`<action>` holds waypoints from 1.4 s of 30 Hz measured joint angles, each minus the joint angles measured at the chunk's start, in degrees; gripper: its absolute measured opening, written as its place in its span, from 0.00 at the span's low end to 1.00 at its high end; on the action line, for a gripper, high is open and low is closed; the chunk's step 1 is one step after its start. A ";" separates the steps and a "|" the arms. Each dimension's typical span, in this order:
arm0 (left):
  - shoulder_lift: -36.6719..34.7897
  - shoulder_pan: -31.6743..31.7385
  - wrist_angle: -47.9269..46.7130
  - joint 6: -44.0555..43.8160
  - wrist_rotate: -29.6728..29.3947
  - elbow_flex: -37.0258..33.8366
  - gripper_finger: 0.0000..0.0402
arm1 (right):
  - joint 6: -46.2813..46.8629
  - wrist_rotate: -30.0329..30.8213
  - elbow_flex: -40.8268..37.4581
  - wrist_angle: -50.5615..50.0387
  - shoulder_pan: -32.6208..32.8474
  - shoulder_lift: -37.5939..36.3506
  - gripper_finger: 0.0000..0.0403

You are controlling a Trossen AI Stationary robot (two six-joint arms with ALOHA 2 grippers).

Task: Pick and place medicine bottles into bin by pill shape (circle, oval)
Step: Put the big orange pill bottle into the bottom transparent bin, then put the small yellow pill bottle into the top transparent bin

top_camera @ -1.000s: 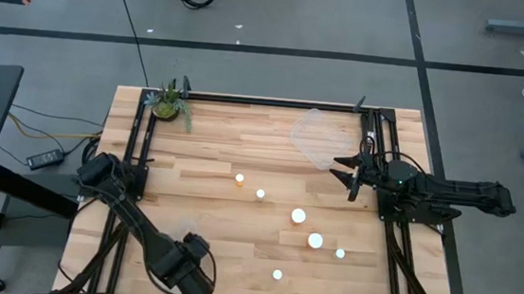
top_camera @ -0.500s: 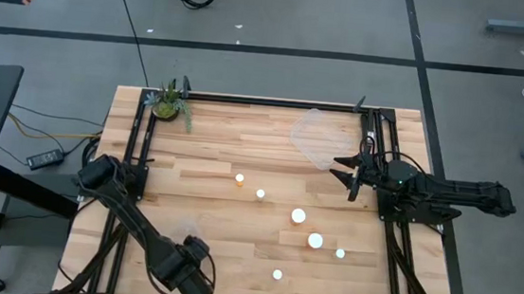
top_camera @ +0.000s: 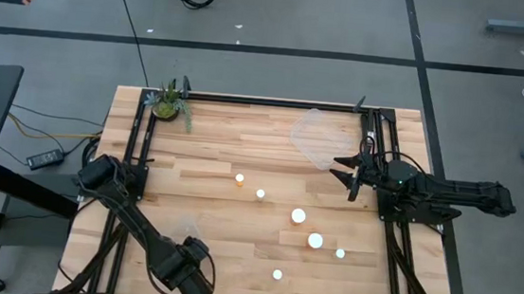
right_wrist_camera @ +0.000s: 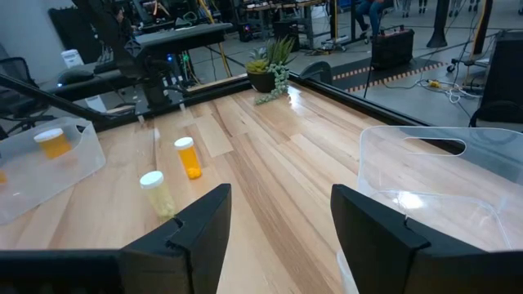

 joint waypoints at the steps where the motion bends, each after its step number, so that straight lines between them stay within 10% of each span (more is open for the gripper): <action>1: 0.00 0.08 -0.26 0.00 0.02 0.00 0.61 | -0.01 0.00 -0.01 0.00 -0.01 0.02 0.54; 19: -0.02 1.16 -1.07 2.68 0.17 0.32 0.69 | 0.00 0.00 -0.01 0.00 -0.01 0.02 0.54; 42: -0.09 11.96 -8.63 24.79 -3.19 5.55 0.54 | -0.01 0.00 -0.01 0.00 -0.01 0.01 0.54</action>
